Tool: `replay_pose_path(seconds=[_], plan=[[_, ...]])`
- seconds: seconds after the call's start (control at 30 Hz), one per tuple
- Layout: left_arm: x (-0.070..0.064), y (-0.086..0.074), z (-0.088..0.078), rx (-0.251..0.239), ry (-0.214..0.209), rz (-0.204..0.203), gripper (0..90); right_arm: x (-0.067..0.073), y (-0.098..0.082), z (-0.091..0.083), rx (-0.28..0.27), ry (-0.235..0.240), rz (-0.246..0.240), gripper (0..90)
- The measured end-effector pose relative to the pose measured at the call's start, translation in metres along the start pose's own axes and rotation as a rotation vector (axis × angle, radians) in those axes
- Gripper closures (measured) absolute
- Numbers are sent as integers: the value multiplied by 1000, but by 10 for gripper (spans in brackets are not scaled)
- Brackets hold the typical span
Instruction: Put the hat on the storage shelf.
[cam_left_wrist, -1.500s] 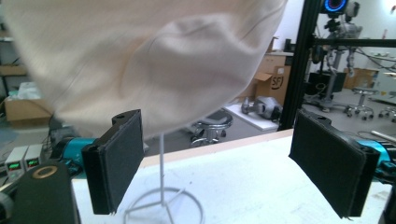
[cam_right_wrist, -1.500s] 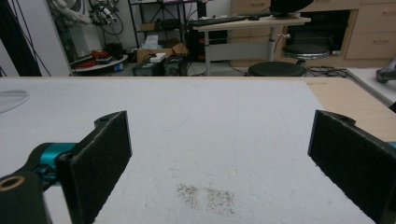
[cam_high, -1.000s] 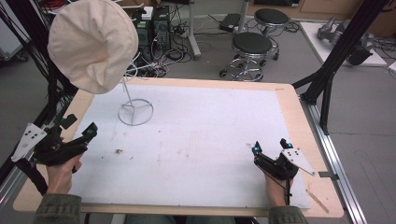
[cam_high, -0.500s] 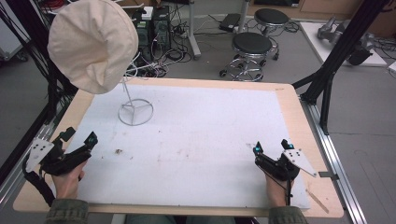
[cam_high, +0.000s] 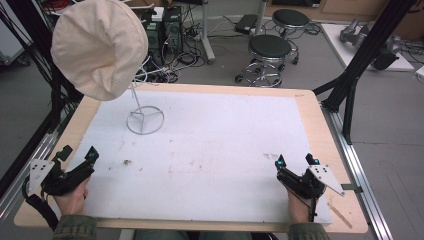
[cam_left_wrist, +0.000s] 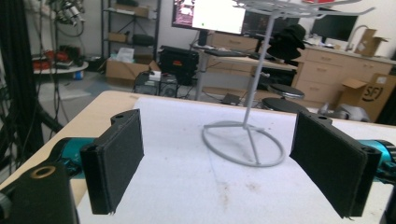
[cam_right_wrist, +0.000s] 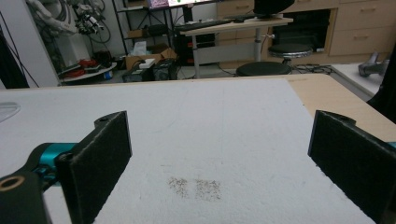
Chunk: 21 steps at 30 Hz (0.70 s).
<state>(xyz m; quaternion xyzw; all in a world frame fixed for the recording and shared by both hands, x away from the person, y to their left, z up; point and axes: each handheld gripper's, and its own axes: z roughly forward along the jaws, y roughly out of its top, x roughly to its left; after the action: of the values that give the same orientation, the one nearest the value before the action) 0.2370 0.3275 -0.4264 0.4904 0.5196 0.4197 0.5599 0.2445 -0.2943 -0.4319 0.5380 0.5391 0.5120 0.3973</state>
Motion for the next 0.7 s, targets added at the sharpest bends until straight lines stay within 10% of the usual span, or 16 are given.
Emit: replay_pose_path(seconds=[0.7], plan=[[-5, -6, 2, 28, -11, -10, 178, -2, -1, -2, 9, 26, -3, 50]])
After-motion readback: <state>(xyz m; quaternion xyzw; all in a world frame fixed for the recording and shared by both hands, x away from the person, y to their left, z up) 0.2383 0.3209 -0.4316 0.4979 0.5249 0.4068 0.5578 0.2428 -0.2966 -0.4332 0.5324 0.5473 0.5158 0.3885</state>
